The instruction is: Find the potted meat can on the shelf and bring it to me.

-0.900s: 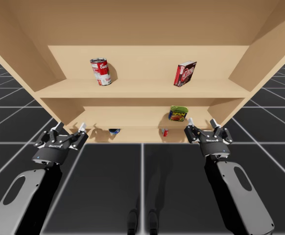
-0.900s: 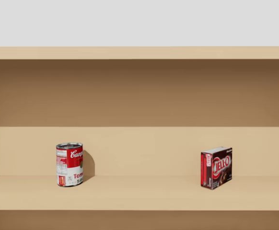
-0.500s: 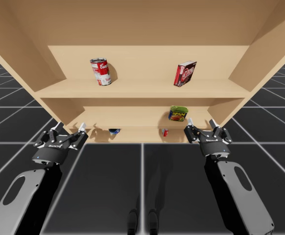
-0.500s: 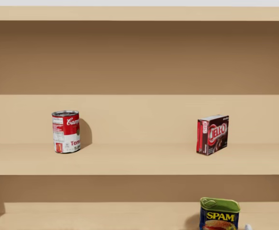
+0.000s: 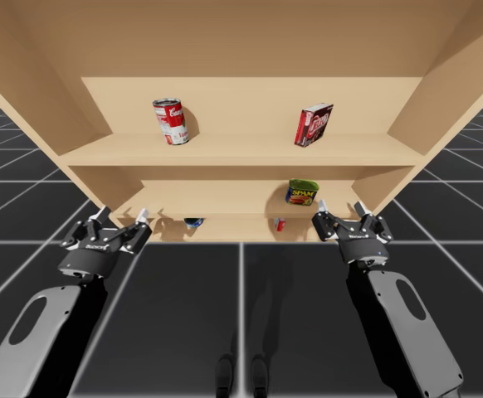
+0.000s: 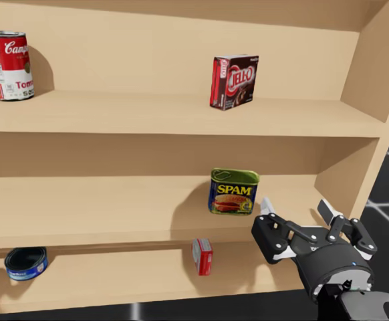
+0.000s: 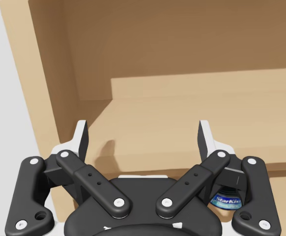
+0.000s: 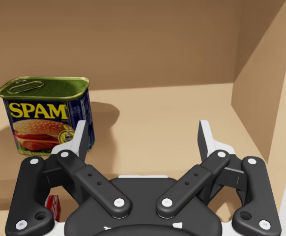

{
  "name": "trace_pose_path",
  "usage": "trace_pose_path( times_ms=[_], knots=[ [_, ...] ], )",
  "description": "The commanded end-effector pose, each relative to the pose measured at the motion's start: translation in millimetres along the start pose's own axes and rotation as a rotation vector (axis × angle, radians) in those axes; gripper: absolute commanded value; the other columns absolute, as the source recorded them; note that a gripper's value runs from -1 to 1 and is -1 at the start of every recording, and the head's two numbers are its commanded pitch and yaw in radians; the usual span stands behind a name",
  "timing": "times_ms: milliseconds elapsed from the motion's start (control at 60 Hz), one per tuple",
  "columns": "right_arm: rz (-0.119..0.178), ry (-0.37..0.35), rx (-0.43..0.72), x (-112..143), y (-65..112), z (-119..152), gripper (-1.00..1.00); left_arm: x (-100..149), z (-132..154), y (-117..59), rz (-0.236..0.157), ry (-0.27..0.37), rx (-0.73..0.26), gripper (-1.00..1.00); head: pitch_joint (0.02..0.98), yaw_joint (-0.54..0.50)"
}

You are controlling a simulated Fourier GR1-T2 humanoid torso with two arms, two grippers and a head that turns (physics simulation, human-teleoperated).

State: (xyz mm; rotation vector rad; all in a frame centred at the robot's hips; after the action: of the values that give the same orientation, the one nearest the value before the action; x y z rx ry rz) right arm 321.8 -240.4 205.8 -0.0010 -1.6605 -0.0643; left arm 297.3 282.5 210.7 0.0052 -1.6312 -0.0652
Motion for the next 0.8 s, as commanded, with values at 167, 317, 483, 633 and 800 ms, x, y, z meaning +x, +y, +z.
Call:
trace_pose_path(
  times_ms=[167, 317, 483, 633, 800],
  knots=[
    [0.005, -0.001, -0.002, -1, 0.3, -1, -1.00, -2, 0, -8.3, -0.008, 0.006, -0.027, -1.00, 0.545, -0.30],
    [0.007, -0.008, 0.000, 2, 3.9, 1, -1.00, -2, 0, -7.9, -0.007, 0.008, -0.025, -1.00, 0.537, -0.28],
    [0.059, -0.037, -0.017, 19, 26.6, 14, -1.00, -2, 0, -7.5, -0.001, 0.011, -0.026, -1.00, 0.523, -0.28],
    [0.071, -0.005, -0.006, 26, 51.7, 16, -1.00, -2, 0, -7.3, 0.001, 0.014, -0.029, -1.00, 0.514, -0.28],
    [0.078, 0.032, -0.004, 27, 73.7, 10, -1.00, -2, 1, -5.6, 0.004, 0.009, -0.020, -1.00, 0.506, -0.28]
  ],
)
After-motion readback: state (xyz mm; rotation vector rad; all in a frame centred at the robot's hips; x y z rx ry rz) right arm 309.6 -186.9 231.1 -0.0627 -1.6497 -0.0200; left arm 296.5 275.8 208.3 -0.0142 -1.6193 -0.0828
